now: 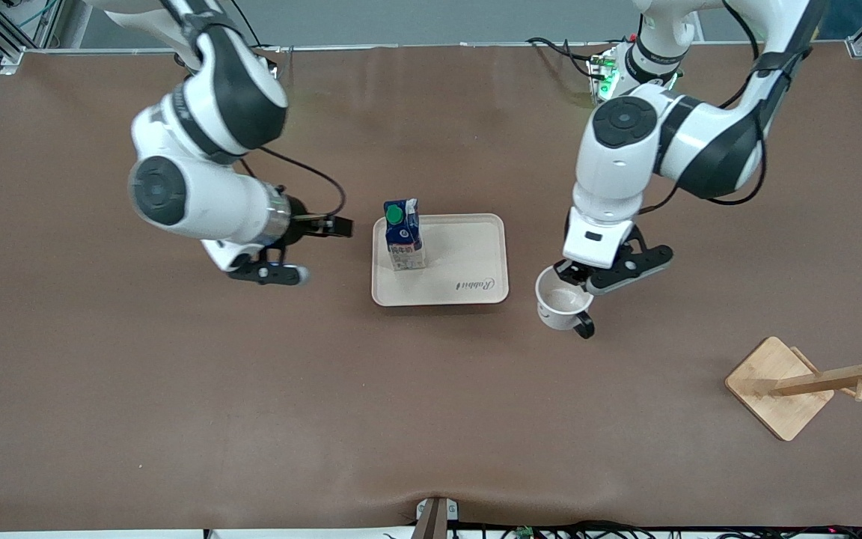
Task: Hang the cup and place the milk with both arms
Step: 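Carry the mug toward the wooden stand while the right gripper grasps the carton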
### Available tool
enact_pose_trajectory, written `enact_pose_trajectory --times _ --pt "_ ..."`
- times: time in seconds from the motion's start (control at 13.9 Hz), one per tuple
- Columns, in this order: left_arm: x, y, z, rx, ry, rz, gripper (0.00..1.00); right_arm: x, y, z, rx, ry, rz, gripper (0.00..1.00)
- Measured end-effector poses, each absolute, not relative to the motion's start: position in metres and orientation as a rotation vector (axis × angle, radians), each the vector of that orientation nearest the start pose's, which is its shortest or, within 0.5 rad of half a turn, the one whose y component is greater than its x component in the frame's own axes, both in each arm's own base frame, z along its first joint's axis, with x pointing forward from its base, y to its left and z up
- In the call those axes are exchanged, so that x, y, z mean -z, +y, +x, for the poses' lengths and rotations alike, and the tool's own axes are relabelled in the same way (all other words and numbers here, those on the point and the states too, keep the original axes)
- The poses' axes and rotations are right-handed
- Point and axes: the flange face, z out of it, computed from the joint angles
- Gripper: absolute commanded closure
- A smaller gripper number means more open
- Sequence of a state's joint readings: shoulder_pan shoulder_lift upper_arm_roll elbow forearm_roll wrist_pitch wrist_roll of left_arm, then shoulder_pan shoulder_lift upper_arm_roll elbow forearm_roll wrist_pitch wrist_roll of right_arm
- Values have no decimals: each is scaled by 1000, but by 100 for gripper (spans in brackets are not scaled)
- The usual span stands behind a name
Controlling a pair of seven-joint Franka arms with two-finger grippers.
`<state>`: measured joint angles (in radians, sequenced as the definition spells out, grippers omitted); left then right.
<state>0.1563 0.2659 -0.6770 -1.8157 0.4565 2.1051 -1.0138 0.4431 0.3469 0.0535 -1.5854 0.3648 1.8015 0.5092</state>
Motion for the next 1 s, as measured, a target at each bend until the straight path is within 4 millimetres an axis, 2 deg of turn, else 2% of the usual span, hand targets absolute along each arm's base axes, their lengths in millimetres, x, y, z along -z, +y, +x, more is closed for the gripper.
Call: enact_pose_trajectory --times 0.14,0.29,0.57,1.0 --pt "-448 -244 577 281 -324 -2961 100 -406 368 548 -411 142 -2856 0" --pt "-464 -213 589 211 -228 -2966 100 -383 388 540 -443 117 -2869 0" --pt "-490 -145 606 46 36 -2963 100 -363 396 536 -483 105 -2882 0" --pt "-522 -69 618 -23 400 -2923 100 -353 402 532 -505 95 -2886 0"
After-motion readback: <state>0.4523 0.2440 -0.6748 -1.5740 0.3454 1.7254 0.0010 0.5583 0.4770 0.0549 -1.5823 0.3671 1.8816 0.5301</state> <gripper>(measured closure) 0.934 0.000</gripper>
